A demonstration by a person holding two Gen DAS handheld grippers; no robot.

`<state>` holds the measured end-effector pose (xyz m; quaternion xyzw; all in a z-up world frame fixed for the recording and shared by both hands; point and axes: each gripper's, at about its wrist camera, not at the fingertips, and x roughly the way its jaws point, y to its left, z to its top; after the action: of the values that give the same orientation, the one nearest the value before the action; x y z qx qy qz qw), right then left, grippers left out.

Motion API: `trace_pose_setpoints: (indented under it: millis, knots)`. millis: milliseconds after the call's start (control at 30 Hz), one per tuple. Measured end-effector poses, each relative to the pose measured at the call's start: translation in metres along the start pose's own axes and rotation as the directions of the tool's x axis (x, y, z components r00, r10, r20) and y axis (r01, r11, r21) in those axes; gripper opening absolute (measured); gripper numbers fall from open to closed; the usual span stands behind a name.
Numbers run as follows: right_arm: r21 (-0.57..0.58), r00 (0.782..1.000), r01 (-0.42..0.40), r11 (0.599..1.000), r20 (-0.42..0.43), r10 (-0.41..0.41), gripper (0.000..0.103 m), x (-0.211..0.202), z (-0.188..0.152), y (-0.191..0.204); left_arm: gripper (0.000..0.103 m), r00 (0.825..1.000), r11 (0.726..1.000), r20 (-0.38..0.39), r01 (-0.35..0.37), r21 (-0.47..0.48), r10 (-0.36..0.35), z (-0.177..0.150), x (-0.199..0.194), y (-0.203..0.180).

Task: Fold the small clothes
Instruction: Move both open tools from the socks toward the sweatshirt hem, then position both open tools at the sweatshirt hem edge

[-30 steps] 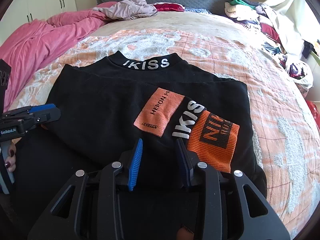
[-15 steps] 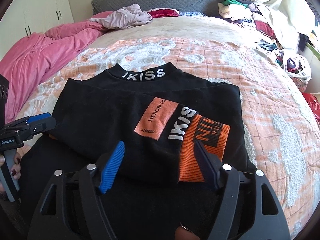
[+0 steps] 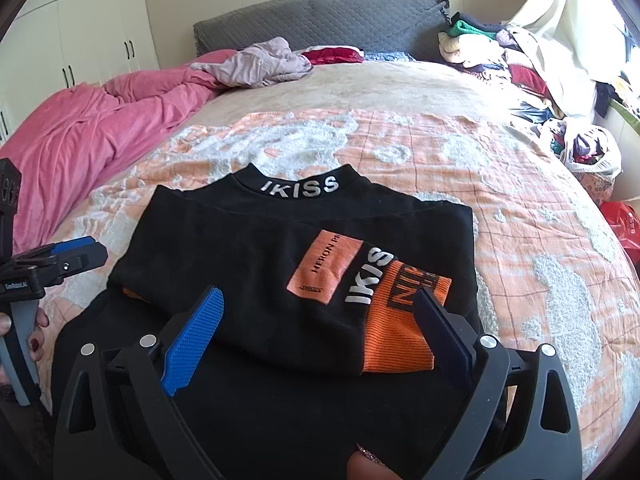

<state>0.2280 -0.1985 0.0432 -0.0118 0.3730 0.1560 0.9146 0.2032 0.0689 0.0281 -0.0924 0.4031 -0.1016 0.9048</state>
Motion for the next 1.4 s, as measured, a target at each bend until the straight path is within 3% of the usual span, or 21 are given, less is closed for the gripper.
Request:
trace_pose_setpoints:
  millis: [500,900,1000,1400]
  knots:
    - [0.020,0.996,-0.051,0.999,0.070,0.049,0.096,-0.036,-0.002,0.001,0.093,0.997,0.997,0.061,-0.044,0.069,0.040,-0.017,-0.039,-0.027]
    - [0.030,0.994,-0.053,0.998,0.100,0.050,0.096,-0.059,-0.017,0.002,0.093,0.998,0.999,0.058,-0.033,0.020,0.032,-0.052,-0.056,-0.027]
    - [0.062,0.992,-0.074,0.995,0.106,0.067,0.096,-0.065,-0.022,-0.003,0.093,0.998,1.000,0.070,0.003,-0.014,-0.002,-0.058,-0.067,-0.023]
    - [0.065,0.986,-0.037,0.997,0.167,0.026,0.097,-0.093,-0.039,-0.001,0.093,0.997,0.999,0.071,-0.039,-0.001,0.039,-0.075,-0.081,-0.033]
